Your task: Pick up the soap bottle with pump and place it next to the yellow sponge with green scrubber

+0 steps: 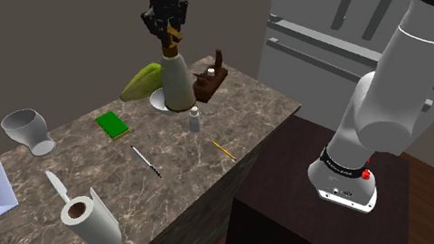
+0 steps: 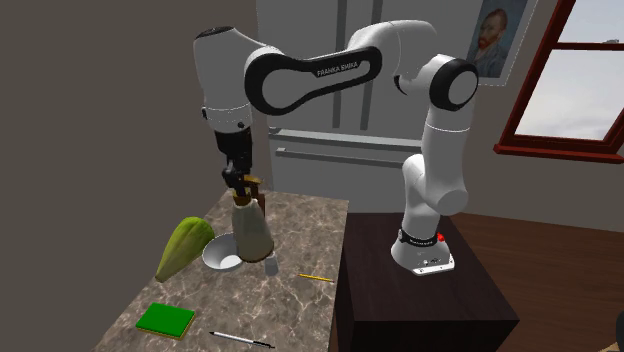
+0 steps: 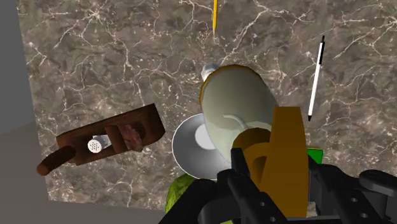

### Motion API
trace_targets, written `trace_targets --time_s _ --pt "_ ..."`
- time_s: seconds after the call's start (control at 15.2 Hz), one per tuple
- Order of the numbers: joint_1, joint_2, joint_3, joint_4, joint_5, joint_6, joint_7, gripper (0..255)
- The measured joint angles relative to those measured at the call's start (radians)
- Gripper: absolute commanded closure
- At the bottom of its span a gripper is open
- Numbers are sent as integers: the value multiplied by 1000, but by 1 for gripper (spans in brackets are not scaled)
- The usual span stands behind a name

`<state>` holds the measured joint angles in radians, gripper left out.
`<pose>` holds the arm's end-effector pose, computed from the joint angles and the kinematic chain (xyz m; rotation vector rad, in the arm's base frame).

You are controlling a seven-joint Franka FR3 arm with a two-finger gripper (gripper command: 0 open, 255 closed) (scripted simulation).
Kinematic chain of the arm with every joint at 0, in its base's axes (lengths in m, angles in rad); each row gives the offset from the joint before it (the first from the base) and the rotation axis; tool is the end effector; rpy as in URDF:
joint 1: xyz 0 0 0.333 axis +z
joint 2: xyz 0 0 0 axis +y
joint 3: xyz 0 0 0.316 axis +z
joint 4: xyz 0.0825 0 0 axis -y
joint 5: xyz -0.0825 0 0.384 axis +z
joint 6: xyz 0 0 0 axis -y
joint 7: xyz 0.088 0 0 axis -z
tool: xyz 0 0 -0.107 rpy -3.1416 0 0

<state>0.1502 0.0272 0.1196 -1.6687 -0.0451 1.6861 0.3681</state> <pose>0.5500 0.1468 0.5729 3.0958 -0.1439 0.0061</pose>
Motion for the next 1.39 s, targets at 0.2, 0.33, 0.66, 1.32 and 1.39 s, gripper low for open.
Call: trace_targets --time_s 0.2,0.33,0.66,1.32,1.39 --pt "24 80 21 42 -12 34 48 255" --pt "42 126 33 71 -20 50 78 255" --pt "56 188 40 76 -31 105 104 255" --pt "55 200 38 -45 -36 238 113 255" --pt "55 203 38 -52 -37 248 114 255"
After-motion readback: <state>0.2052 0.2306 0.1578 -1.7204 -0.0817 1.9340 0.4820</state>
